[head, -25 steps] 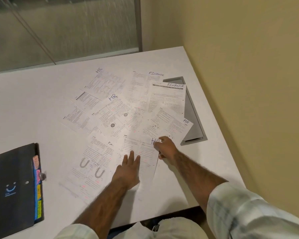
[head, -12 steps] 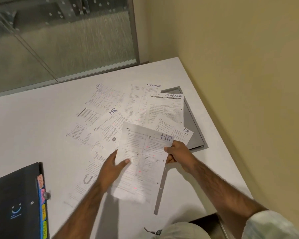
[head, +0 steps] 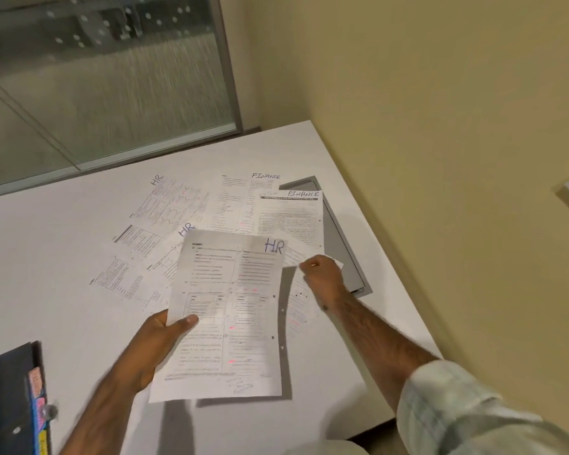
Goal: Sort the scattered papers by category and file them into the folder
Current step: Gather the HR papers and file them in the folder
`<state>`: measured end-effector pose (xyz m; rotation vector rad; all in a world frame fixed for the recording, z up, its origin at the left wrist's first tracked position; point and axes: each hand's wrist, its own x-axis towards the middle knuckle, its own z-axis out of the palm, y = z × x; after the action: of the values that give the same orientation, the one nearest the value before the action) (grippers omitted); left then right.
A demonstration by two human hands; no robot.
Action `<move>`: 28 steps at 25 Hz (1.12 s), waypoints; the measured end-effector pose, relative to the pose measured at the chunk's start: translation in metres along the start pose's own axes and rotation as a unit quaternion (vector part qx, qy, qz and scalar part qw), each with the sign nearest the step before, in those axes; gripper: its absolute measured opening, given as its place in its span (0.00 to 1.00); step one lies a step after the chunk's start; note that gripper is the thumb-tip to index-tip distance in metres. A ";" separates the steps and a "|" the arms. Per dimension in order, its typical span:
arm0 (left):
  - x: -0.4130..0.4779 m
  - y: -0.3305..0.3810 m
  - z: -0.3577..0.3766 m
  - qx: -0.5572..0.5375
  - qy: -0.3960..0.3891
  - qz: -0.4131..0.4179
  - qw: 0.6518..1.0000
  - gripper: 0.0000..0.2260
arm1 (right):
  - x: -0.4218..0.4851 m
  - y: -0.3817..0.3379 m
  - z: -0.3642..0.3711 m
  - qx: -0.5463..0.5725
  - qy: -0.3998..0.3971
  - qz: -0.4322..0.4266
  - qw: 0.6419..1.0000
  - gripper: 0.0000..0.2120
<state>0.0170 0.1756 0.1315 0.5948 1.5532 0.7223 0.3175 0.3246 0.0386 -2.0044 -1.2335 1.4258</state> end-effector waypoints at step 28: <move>-0.036 -0.002 0.011 -0.034 0.029 0.038 0.998 0.11 | -0.115 -0.144 -0.194 0.190 0.184 -0.264 0.928 0.06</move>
<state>0.0317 0.1485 0.1534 0.5891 1.5593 0.8529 0.4184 0.3407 0.2860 -1.4396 -1.1089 0.8894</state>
